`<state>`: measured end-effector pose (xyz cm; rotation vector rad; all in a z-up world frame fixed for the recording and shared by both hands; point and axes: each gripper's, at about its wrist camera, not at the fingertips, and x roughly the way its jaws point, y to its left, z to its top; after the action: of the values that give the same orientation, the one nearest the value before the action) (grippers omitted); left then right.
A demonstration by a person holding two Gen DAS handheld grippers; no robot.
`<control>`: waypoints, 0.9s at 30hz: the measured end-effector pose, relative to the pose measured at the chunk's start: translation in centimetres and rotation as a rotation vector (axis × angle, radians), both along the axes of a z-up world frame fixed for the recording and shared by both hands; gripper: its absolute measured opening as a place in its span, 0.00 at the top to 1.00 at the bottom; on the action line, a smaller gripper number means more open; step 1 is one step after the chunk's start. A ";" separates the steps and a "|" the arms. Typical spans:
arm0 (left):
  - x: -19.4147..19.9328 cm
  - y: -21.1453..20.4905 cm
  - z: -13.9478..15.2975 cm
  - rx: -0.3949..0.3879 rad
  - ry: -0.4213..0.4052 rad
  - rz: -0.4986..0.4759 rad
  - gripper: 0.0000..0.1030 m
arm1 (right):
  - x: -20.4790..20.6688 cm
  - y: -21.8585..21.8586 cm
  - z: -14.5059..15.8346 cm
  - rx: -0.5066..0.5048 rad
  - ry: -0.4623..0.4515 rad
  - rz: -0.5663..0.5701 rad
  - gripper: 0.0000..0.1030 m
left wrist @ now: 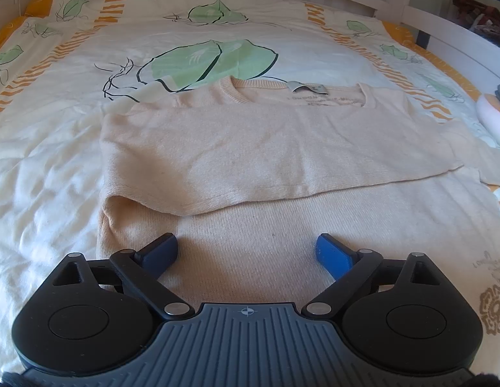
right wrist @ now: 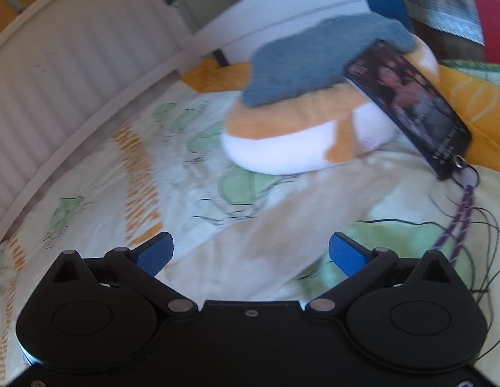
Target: Fold small clothes
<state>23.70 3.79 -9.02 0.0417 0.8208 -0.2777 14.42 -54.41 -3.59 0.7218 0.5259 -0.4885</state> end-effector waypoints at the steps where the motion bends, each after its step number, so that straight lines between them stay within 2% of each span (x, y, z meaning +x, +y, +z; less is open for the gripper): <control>1: 0.0 0.0 0.0 0.001 0.001 -0.001 0.08 | 0.3 -0.7 -0.7 0.038 0.008 -0.006 0.01; 4: 0.2 0.0 0.0 0.000 0.003 -0.001 0.07 | 1.1 -2.4 -2.4 0.136 0.025 -0.038 0.01; 6: 0.2 0.0 0.0 0.000 0.002 -0.001 0.07 | 1.9 -3.0 -3.1 0.147 0.043 -0.040 0.01; 7: 0.2 0.0 0.0 -0.001 0.002 -0.001 0.07 | 2.4 -3.0 -3.1 0.132 0.057 -0.027 0.07; 8: 0.2 0.0 0.0 -0.001 0.002 -0.001 0.07 | 3.0 -2.8 -3.0 0.098 0.080 -0.007 0.16; 10: 0.2 0.1 0.0 -0.004 0.001 -0.002 0.07 | 4.3 -2.1 -2.7 0.041 0.137 0.030 0.82; 12: 0.3 0.0 -0.1 -0.006 -0.001 -0.002 0.07 | 5.3 -1.2 -2.2 -0.023 0.151 0.074 0.87; 14: 0.2 0.1 -0.1 -0.010 -0.003 -0.001 0.07 | 5.8 0.4 -0.9 -0.105 0.130 0.110 0.87; 19: 0.1 0.2 -0.1 -0.020 -0.009 0.000 0.07 | 7.2 5.9 3.8 -0.245 -0.001 0.273 0.87; 23: 0.0 0.3 -0.1 -0.030 -0.012 0.001 0.07 | 8.3 13.3 7.1 -0.333 -0.108 0.505 0.87; 27: -0.1 0.4 -0.1 -0.041 -0.012 0.003 0.07 | 9.1 20.9 7.0 -0.368 -0.151 0.739 0.87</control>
<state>23.64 4.15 -9.13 0.0034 0.8025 -0.2911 23.56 -33.50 3.40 0.1745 0.5029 0.1621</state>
